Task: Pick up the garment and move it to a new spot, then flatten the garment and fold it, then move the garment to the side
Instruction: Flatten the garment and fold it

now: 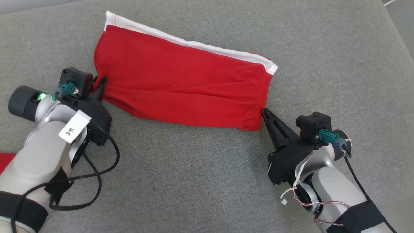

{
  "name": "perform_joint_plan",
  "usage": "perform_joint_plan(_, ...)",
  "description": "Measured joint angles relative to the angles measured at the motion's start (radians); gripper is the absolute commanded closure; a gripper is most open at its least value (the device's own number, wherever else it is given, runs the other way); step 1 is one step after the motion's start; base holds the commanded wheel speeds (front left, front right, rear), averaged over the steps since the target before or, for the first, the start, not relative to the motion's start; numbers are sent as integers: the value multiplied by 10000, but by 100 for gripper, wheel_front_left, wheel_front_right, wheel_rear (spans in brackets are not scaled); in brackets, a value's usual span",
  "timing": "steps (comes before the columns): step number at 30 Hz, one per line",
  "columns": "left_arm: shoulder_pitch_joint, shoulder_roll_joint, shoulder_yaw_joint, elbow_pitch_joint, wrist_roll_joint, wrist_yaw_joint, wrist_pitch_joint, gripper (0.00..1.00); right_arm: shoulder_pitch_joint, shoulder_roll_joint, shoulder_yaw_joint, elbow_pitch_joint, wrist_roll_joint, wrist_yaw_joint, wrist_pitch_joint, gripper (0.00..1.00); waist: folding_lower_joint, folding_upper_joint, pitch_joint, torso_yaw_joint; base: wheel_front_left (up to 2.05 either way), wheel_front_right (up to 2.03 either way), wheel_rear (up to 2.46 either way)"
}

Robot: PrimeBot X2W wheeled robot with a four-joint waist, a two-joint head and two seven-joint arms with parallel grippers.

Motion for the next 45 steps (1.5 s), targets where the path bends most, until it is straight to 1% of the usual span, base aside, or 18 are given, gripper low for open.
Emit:
perform_joint_plan(4,6,-142,-56,295,27,2,-4,100,-111,-6,38,301,-12,29,-84,100,0,0,-155,81,0,0,0)
perform_joint_plan(9,64,-362,-146,677,27,31,-75,100,-175,-36,148,629,-29,230,-100,100,-1,0,-479,181,0,0,0)
perform_joint_plan(13,224,-577,-56,957,-121,29,-173,100,-174,-59,201,857,-2,514,-140,100,-1,-1,-814,272,0,0,0)
perform_joint_plan(15,339,-654,-6,1003,-203,25,-222,100,-170,-71,221,897,8,548,-138,100,-1,0,-908,296,0,0,0)
perform_joint_plan(18,711,-823,121,1127,-382,17,-385,100,-151,-171,222,1016,136,748,-125,100,-1,0,-1218,373,0,0,0)
perform_joint_plan(20,984,-895,230,1223,-644,15,-504,100,-109,-267,230,1133,228,957,-79,100,-2,-1,-1444,425,0,0,0)
perform_joint_plan(23,1456,-1003,332,1296,-828,0,-639,100,180,-387,226,1166,499,1151,10,100,-3,-1,-1810,505,0,0,0)
perform_joint_plan(27,2058,-1283,384,1338,-976,-42,-794,100,847,-663,228,1185,817,1325,198,100,-3,-1,-2312,646,0,0,0)
perform_joint_plan(31,2657,-1501,428,1333,-1258,-12,-901,100,1434,-876,226,1129,1068,1413,376,100,-4,-1,-2778,853,0,0,0)
perform_joint_plan(35,3179,-1678,435,1290,-1361,50,-1024,100,1860,-1126,167,1016,1244,1413,527,100,-4,-1,-3141,1167,0,0,0)
perform_joint_plan(39,3629,-1816,430,1241,-1432,113,-1137,100,2137,-1177,111,815,1342,1413,627,100,-4,-1,-3404,1537,0,0,0)
perform_joint_plan(40,3685,-1820,428,1221,-1446,121,-1152,100,2149,-1189,121,811,1333,1411,660,97,-4,-1,-3458,1630,0,0,0)
perform_joint_plan(41,3726,-1814,435,1204,-1446,123,-1168,100,2147,-1220,115,790,1306,1369,708,45,-4,-2,-3507,1718,0,0,0)
perform_joint_plan(42,3746,-1808,447,1183,-1448,134,-1223,79,2147,-1271,113,738,1250,1317,711,0,-4,-2,-3548,1802,0,0,0)
perform_joint_plan(43,3747,-1806,460,1158,-1448,167,-1285,13,2142,-1306,98,696,1223,1308,717,0,-4,-2,-3584,1884,0,0,0)
perform_joint_plan(44,3749,-1806,481,1141,-1450,219,-1319,0,2133,-1313,100,667,1223,1308,725,0,-4,-2,-3613,1956,0,0,0)
perform_joint_plan(45,3755,-1804,529,1116,-1467,261,-1365,0,2129,-1308,107,614,1223,1273,761,0,-3,0,-3638,2020,0,0,0)
